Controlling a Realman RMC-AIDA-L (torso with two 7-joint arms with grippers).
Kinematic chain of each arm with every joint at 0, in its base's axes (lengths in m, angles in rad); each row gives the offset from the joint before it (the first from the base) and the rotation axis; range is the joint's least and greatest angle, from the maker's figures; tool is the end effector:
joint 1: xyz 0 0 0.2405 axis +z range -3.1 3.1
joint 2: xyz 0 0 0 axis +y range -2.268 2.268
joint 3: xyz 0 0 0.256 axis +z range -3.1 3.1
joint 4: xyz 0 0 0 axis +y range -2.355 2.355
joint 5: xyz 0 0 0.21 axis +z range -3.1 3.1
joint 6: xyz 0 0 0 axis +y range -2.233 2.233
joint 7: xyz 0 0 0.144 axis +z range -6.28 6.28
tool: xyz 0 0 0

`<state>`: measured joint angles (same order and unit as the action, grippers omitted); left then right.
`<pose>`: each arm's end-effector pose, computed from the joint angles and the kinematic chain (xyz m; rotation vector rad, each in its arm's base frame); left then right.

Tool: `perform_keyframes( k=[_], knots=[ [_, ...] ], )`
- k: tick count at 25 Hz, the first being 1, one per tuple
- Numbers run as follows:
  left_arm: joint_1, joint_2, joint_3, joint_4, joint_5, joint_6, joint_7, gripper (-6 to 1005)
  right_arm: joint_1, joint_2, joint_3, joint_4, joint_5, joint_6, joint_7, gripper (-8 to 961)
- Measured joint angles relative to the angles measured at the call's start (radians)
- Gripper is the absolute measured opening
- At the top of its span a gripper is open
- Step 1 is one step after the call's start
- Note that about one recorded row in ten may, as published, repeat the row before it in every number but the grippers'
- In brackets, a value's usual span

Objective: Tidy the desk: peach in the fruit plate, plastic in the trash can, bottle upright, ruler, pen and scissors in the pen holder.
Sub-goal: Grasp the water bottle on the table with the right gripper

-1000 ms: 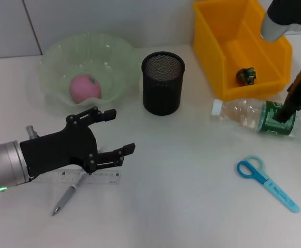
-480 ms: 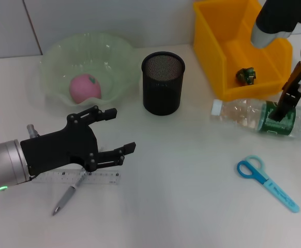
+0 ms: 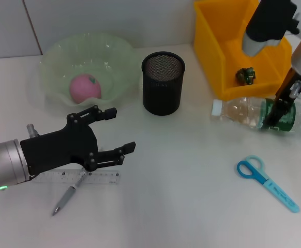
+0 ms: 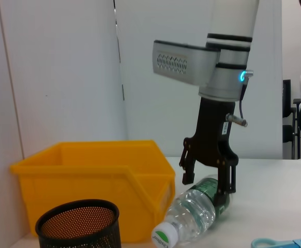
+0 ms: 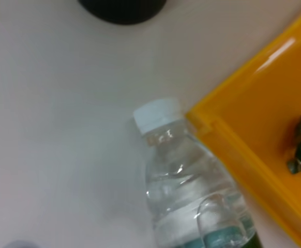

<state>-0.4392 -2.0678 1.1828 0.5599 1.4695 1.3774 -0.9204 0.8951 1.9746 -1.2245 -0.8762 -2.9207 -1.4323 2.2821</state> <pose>-0.2472 0.3164 -0.0423 -2.6688 -0.1347 -0.7784 0.2209 0.4242 0.0404 -2.4520 0.6438 -0.9441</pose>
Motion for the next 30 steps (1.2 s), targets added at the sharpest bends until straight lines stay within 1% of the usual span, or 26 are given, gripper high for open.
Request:
perform_keyframes(
  k=[4,12,14,19,30],
  knots=[
    [-0.001,0.0,0.0,0.0,0.0,0.0,0.0,859,0.013,0.004,-0.022,0.046,0.0,0.031,0.006,844],
    [-0.003,0.0,0.0,0.0,0.0,0.0,-0.001,859,0.018,0.008,-0.023,0.069,0.0,0.04,0.009,843],
    [-0.004,0.0,0.0,0.0,0.0,0.0,-0.001,859,0.019,0.015,-0.023,0.072,0.0,0.04,0.014,843],
    [-0.004,0.0,0.0,0.0,-0.001,0.0,-0.001,859,0.017,0.023,-0.02,0.07,0.0,0.032,0.024,843],
    [-0.004,0.0,0.0,0.0,-0.002,0.0,-0.001,859,0.01,0.026,-0.023,0.087,0.0,0.038,0.059,842]
  ],
)
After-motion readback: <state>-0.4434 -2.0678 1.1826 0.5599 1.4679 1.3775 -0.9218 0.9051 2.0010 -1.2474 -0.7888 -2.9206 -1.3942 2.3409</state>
